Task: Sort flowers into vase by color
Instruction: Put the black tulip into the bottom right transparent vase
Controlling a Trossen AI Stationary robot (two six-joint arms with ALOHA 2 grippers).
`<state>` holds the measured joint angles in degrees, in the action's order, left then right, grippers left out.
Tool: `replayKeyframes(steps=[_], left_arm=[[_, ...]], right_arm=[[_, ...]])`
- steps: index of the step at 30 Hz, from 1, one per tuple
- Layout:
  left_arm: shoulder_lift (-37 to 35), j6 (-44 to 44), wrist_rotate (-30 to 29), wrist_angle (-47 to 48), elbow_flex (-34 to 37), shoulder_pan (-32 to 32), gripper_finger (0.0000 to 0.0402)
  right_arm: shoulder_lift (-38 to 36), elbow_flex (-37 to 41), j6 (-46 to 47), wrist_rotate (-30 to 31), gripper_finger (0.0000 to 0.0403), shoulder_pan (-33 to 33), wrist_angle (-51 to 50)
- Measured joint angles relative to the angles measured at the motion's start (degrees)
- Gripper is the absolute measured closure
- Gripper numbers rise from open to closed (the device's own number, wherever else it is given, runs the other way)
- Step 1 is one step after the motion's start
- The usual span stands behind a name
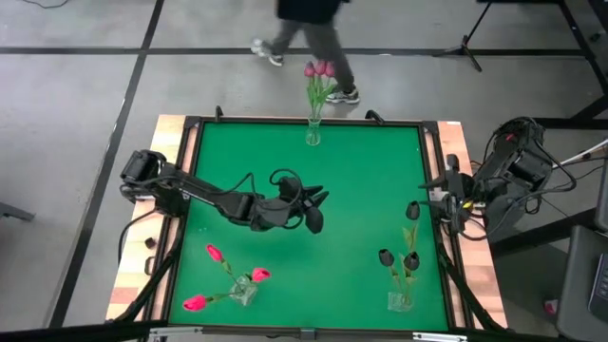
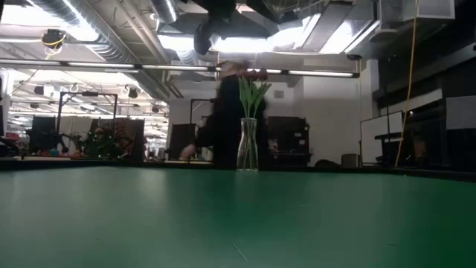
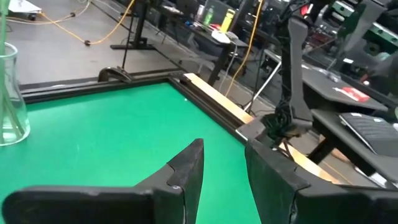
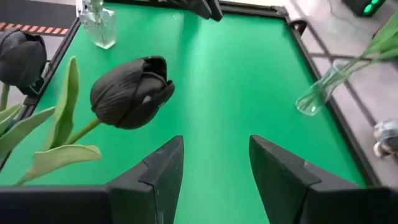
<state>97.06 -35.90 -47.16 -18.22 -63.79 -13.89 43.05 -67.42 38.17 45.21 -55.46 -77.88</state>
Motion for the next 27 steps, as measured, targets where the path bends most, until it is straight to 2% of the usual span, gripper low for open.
replayKeyframes(steps=[6,17,27], left_arm=[[-0.1,0.0,-0.1,0.0,0.0,-0.6,0.0285],[-0.1,0.0,-0.1,0.0,0.0,-0.8,0.0285],[-0.1,0.1,-0.1,0.0,0.0,-1.2,0.0285]], right_arm=[[0.3,0.1,-3.5,1.5,0.0219,0.0,1.0],[-0.5,4.7,-7.5,5.3,0.0219,0.0,7.5],[-0.3,6.8,-17.0,3.9,0.0219,0.0,18.0]])
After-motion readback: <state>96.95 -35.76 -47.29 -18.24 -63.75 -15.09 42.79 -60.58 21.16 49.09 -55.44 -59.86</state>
